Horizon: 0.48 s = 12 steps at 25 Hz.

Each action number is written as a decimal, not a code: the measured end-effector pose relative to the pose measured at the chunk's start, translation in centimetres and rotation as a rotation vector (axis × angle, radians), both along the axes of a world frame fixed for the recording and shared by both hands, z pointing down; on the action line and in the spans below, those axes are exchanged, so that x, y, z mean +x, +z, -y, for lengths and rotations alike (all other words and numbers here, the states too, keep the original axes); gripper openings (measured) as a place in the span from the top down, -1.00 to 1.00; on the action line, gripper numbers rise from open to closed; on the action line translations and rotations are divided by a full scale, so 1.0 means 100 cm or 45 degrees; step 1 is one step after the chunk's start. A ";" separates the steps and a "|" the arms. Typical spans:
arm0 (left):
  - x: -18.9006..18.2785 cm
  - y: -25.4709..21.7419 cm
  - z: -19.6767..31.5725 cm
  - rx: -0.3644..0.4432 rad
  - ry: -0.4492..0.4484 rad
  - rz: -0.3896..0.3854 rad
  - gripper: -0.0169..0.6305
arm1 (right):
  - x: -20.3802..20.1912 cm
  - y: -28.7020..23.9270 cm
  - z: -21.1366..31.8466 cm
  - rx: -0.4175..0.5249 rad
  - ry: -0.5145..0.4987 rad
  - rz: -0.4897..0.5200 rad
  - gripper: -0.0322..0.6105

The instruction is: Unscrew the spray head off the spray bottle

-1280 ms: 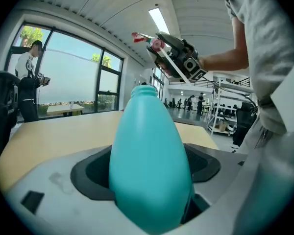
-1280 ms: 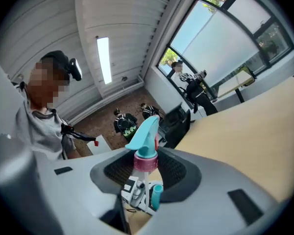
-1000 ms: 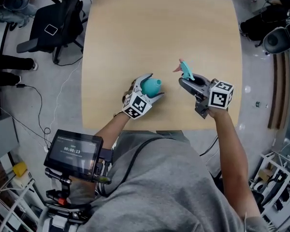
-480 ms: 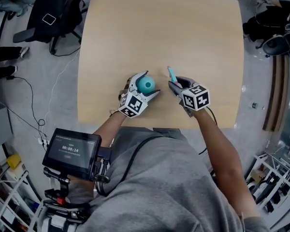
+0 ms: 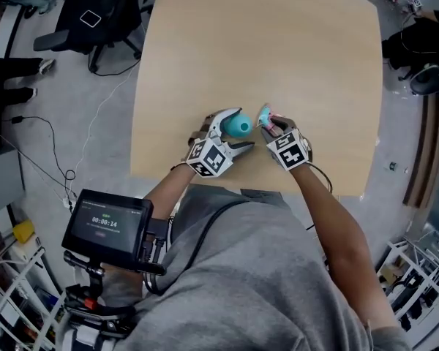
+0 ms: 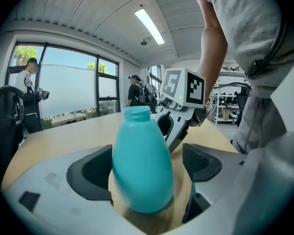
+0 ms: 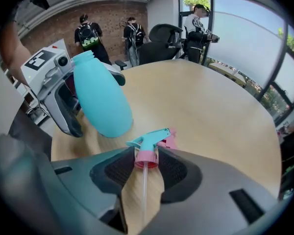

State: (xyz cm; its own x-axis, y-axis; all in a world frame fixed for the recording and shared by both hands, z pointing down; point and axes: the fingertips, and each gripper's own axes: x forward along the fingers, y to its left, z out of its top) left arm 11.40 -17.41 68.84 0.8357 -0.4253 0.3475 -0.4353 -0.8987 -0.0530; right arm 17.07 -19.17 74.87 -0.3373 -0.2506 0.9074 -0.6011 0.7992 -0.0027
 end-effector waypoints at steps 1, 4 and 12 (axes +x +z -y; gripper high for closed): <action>-0.004 0.000 -0.003 0.000 0.008 0.007 -0.36 | 0.001 0.002 -0.001 0.017 0.010 -0.002 0.43; -0.029 -0.016 -0.017 -0.001 0.007 0.008 -0.36 | -0.012 -0.014 -0.009 0.051 0.030 0.027 0.42; -0.088 -0.051 -0.035 0.018 -0.029 0.005 -0.36 | -0.013 -0.070 -0.009 0.196 0.170 0.076 0.29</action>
